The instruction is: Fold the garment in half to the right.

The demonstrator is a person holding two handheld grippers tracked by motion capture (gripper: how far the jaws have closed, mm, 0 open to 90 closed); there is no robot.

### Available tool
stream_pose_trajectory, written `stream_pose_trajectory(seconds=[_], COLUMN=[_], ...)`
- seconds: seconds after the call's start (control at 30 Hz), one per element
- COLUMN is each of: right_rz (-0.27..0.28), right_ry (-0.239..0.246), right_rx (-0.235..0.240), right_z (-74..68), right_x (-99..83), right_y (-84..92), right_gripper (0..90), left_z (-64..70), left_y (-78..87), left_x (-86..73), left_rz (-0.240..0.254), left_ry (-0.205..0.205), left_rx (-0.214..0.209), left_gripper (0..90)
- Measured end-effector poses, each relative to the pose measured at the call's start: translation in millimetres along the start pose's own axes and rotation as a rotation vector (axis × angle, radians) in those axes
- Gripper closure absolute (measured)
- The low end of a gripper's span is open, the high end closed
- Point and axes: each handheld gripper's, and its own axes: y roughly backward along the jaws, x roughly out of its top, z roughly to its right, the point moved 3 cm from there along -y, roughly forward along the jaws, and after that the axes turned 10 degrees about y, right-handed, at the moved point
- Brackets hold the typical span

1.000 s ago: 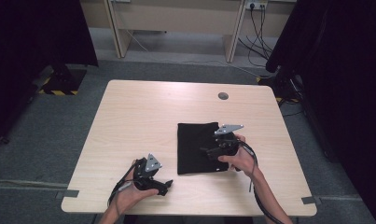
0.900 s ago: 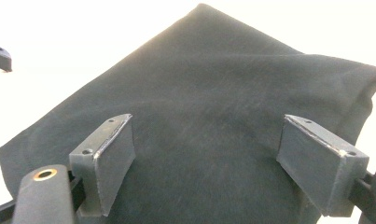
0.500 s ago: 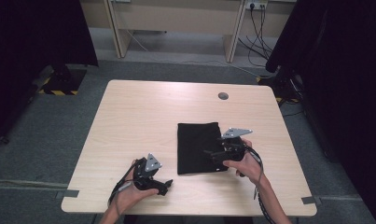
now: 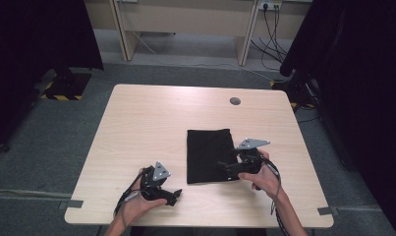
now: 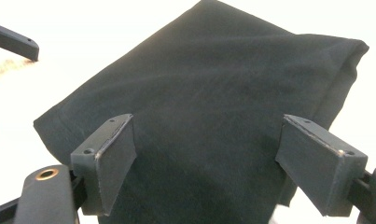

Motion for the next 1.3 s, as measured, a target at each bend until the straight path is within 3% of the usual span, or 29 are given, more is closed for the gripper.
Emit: stream_pose_trajectory(seconds=[1.3], right_rz=[-0.020], right_ry=[-0.002], right_rx=[-0.014], right_z=[-4.7], right_x=[-33.8], right_y=[22.0], right_gripper=[15.9], left_z=[0.0], left_y=[0.0], left_x=[0.0], left_rz=[0.000], left_ry=[0.001], left_rx=[0.001], left_gripper=[0.0])
